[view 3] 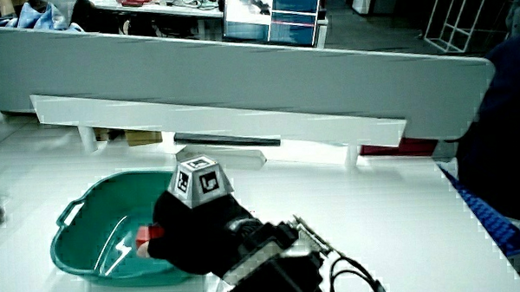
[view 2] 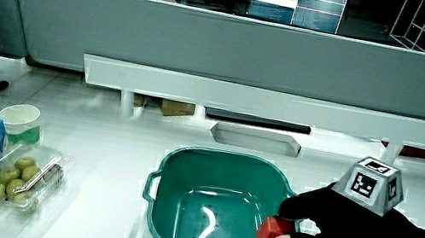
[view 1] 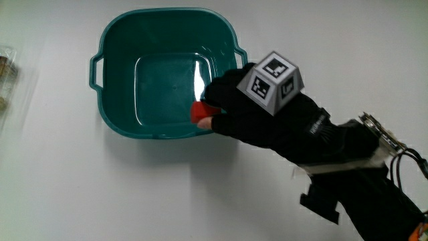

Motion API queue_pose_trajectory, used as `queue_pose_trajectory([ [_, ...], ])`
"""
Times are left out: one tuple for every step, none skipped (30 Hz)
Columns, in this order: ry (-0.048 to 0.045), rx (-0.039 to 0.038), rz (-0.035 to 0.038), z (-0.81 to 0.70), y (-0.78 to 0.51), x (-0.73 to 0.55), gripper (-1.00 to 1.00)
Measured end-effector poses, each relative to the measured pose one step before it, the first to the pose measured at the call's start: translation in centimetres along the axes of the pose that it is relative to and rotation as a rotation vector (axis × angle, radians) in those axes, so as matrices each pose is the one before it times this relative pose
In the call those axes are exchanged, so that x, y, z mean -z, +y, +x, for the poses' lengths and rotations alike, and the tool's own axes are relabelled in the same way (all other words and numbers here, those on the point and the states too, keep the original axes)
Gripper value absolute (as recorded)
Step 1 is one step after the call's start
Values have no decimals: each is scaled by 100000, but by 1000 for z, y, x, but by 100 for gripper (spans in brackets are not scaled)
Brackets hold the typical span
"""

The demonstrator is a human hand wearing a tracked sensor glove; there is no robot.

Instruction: Place red block

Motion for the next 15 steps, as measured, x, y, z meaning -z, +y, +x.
queue_pose_trajectory([
  [507, 466, 303, 52, 382, 6, 0],
  [507, 466, 303, 50, 383, 7, 0],
  [507, 466, 303, 48, 383, 8, 0],
  [507, 466, 303, 46, 383, 9, 0],
  [507, 466, 303, 45, 383, 10, 0],
  [507, 466, 303, 43, 383, 11, 0],
  [162, -3144, -1287, -128, 437, 122, 0],
  [-196, -316, 653, -211, 279, -176, 0],
  [387, 881, -1518, 132, 581, 310, 0],
  [243, -997, -330, -169, 274, -119, 0],
  [1242, -1235, -1326, -228, 171, -229, 0],
  [502, 263, 401, 6, 293, 69, 0],
  [491, -218, -1170, -8, 291, 152, 0],
  [-115, -710, -692, -5, 301, 197, 0],
  [-691, 1135, 336, -26, 251, 138, 0],
])
